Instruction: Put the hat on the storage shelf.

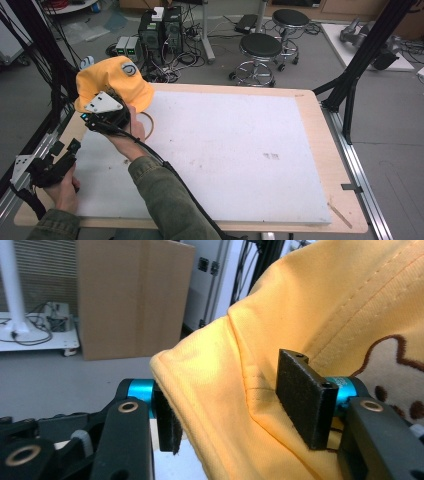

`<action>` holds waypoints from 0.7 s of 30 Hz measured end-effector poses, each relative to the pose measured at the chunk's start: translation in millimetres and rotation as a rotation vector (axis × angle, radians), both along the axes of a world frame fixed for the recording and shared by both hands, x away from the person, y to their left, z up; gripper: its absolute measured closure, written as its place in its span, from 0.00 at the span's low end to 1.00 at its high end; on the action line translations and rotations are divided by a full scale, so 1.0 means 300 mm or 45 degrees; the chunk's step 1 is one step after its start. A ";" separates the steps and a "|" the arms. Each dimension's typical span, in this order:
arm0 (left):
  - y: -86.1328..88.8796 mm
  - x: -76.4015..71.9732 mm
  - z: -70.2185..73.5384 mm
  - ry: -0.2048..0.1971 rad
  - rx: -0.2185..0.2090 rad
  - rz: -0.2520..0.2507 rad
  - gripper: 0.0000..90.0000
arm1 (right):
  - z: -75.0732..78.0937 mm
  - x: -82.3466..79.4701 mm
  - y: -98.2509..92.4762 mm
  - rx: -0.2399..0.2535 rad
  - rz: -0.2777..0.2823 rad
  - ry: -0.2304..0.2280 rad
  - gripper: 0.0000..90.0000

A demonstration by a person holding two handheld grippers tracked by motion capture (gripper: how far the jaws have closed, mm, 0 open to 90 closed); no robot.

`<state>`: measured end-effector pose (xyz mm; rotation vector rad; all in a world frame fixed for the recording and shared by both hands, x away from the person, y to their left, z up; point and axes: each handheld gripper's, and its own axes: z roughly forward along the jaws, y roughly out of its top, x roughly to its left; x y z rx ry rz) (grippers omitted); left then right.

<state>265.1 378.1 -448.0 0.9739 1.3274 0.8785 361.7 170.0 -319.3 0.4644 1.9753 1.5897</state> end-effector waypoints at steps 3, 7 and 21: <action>0.000 0.000 0.000 0.000 0.000 0.000 0.36 | 0.003 0.002 -0.004 -0.005 0.018 0.006 0.48; -0.001 0.000 0.000 0.001 0.001 0.001 0.37 | 0.007 -0.003 0.009 -0.027 0.068 0.074 0.24; 0.002 -0.001 0.000 -0.001 -0.003 0.001 0.36 | 0.064 -0.048 0.004 -0.017 0.093 0.050 0.23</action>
